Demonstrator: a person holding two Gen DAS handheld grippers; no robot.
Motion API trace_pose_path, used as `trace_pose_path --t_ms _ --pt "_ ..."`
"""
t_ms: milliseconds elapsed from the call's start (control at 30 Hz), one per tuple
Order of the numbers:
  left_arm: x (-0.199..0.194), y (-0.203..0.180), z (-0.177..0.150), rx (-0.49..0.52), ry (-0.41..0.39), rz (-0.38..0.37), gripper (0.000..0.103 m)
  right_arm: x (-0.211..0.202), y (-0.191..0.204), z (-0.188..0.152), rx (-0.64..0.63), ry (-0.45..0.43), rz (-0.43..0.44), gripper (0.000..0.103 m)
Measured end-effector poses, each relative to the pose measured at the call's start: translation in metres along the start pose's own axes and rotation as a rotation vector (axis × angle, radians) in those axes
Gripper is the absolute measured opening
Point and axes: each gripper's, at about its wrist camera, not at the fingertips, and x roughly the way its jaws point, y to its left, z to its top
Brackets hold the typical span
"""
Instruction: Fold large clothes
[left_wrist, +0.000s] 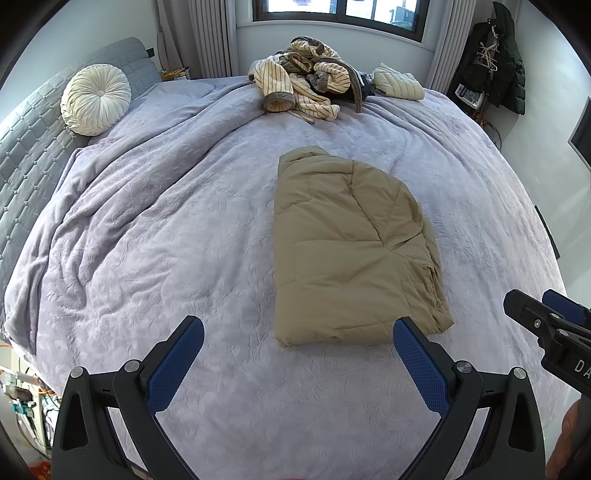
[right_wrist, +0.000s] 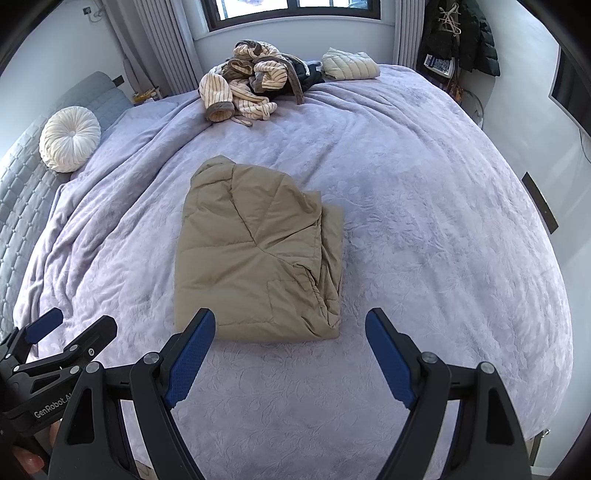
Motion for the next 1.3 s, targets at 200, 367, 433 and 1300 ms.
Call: trace_pose_path --t_ms 200,367,433,1300 --pt "0.002 0.0 0.0 0.003 0.004 0.001 0.103 0.001 0.0 0.001 -0.001 0.0 -0.001 0.086" --pt "0.003 0.001 0.0 0.005 0.005 0.002 0.103 0.0 0.0 0.001 -0.001 0.0 -0.001 0.086" --pt "0.003 0.0 0.0 0.005 0.004 -0.001 0.103 0.0 0.0 0.001 -0.002 0.0 -0.001 0.086" --pt "0.009 0.003 0.01 0.029 0.004 -0.004 0.103 0.005 -0.002 0.005 -0.007 0.001 -0.007 0.086"
